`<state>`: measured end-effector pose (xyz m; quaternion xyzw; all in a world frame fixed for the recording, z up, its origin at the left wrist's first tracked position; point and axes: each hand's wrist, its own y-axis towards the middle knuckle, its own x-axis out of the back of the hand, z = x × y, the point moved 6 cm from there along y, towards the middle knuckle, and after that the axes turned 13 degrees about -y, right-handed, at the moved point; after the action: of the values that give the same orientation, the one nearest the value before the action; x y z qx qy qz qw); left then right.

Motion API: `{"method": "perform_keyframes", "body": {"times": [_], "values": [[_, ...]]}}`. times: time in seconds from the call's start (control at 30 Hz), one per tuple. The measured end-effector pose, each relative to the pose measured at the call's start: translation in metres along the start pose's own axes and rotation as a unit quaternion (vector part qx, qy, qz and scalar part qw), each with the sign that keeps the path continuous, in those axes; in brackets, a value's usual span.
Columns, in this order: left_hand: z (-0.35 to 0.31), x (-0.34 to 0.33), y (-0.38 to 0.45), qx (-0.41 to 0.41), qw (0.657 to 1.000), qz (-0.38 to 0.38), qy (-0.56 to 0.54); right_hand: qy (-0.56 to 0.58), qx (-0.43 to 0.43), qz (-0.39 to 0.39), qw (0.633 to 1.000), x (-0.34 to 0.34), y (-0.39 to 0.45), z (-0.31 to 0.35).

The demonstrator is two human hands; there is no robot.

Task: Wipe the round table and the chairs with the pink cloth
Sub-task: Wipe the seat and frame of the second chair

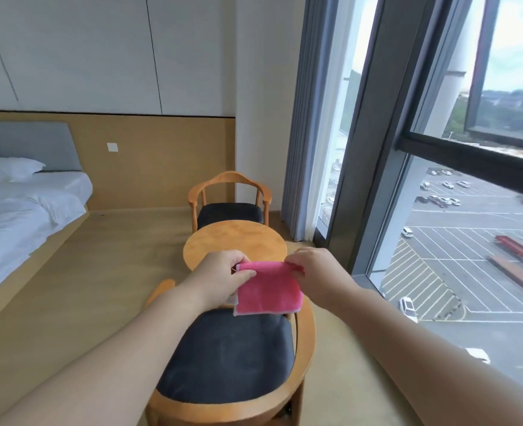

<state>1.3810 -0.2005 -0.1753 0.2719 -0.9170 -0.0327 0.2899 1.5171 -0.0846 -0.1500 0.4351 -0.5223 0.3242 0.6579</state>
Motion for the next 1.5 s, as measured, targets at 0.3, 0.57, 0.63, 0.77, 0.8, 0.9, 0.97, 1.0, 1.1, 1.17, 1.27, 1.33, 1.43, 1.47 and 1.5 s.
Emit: {"method": "perform_keyframes", "body": {"times": [0.3, 0.57, 0.63, 0.77, 0.8, 0.9, 0.97, 1.0, 1.1, 1.17, 1.27, 1.33, 1.43, 1.47, 1.5], "values": [[0.11, -0.077, -0.084, -0.013, 0.998, 0.056, 0.024, 0.018, -0.111, 0.02, 0.993, -0.154, -0.09, 0.024], [0.202, -0.192, -0.143, -0.075, 0.997, 0.002, -0.011, 0.065, -0.111, -0.15, 0.98, -0.296, -0.173, 0.006], [0.22, -0.223, -0.16, -0.117, 0.993, -0.032, -0.016, 0.041, -0.112, -0.225, 0.967, -0.328, -0.198, -0.006], [0.258, -0.261, -0.188, -0.201, 0.973, -0.111, -0.02, 0.023, -0.069, -0.324, 0.943, -0.391, -0.23, -0.022], [0.269, -0.269, -0.195, -0.221, 0.966, -0.131, -0.009, 0.019, -0.056, -0.343, 0.937, -0.408, -0.235, -0.022], [0.311, -0.288, -0.216, -0.239, 0.953, -0.186, -0.015, 0.036, -0.036, -0.387, 0.921, -0.459, -0.245, -0.02], [0.334, -0.298, -0.228, -0.233, 0.954, -0.19, -0.012, 0.061, -0.041, -0.378, 0.923, -0.49, -0.247, -0.015], [0.342, -0.3, -0.232, -0.226, 0.957, -0.184, -0.009, 0.064, -0.043, -0.364, 0.928, -0.5, -0.246, -0.011], [0.348, -0.294, -0.233, -0.213, 0.961, -0.178, 0.008, 0.049, -0.043, -0.343, 0.937, -0.506, -0.237, -0.001], [0.344, -0.287, -0.228, -0.212, 0.957, -0.195, 0.035, 0.048, -0.062, -0.32, 0.944, -0.504, -0.225, -0.003], [0.344, -0.283, -0.221, -0.207, 0.948, -0.236, 0.056, 0.036, -0.076, -0.295, 0.952, -0.508, -0.21, -0.003], [0.344, -0.282, -0.217, -0.203, 0.943, -0.256, 0.063, -0.049, -0.057, -0.298, 0.952, -0.512, -0.202, 0.003], [0.34, -0.284, -0.209, -0.208, 0.941, -0.254, 0.08, -0.118, -0.065, -0.247, 0.96, -0.529, -0.189, 0.006], [0.337, -0.283, -0.206, -0.212, 0.94, -0.253, 0.084, -0.108, -0.064, -0.244, 0.962, -0.534, -0.186, 0.006], [0.335, -0.282, -0.204, -0.217, 0.939, -0.254, 0.086, -0.083, -0.061, -0.242, 0.965, -0.537, -0.182, 0.007]]}}
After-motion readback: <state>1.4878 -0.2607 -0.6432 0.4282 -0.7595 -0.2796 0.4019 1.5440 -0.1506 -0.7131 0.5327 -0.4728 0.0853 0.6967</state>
